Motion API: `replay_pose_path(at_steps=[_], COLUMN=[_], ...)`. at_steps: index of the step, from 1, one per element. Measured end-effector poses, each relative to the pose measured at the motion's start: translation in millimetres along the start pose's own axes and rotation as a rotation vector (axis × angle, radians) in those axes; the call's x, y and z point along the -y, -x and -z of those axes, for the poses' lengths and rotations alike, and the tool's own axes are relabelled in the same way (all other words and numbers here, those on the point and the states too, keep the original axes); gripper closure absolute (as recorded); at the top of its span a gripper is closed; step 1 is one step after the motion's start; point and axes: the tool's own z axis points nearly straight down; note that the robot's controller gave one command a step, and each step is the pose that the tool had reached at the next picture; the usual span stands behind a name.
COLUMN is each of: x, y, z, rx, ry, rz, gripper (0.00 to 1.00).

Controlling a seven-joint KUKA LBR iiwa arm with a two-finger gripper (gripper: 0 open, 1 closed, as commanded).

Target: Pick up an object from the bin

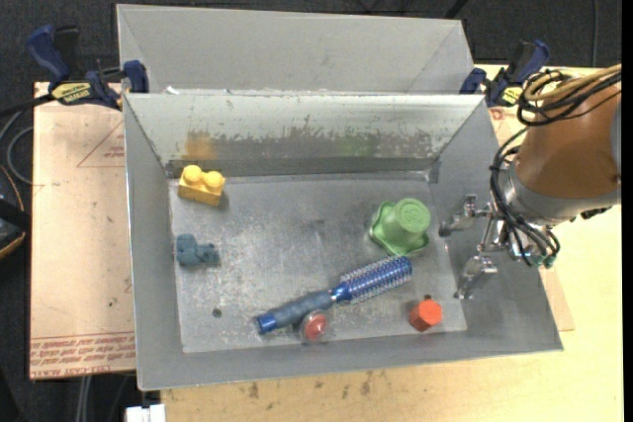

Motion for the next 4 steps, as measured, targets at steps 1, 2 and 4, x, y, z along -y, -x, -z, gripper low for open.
replay_pose_path(at_steps=[1, 2, 4], x=[-68, -129, -141], y=[-18.0, -22.3, -3.8], z=[-47, -38, -63], rx=[0.009, 0.008, 0.013], ry=[-0.003, 0.002, -0.004], rz=[0.186, 0.187, 0.229], gripper=[0.0, 0.0, 0.0])
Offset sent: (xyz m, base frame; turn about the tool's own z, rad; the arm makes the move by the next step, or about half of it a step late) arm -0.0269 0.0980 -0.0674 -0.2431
